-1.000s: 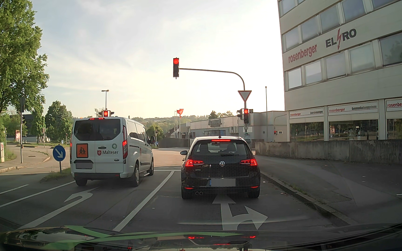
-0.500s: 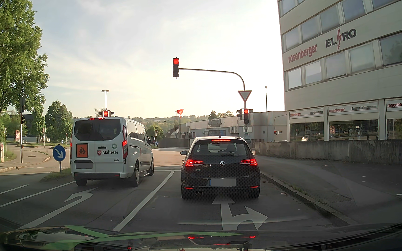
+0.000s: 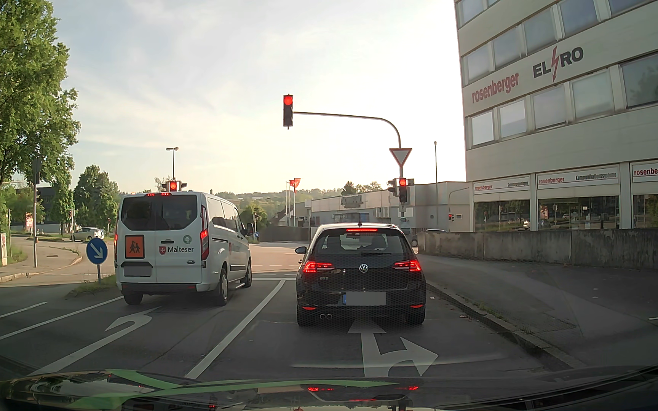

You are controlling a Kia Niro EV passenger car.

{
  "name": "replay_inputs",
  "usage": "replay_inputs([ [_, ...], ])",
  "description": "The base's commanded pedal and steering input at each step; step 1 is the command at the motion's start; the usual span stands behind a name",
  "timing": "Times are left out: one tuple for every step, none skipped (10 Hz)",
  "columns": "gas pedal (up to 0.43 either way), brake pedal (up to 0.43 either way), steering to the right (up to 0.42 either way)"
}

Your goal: Follow the waypoints while adhering to traffic rules and regulations

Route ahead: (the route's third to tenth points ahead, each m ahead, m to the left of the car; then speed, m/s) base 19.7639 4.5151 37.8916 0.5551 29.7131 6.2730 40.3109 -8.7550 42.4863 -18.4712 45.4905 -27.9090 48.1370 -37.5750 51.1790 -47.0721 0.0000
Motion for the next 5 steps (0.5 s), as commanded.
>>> replay_inputs([
  [0.0,0.543,-0.021],
  [0.0,0.543,-0.021],
  [0.0,0.543,-0.021],
  [0.0,0.543,-0.021],
  [0.0,0.549,-0.021],
])
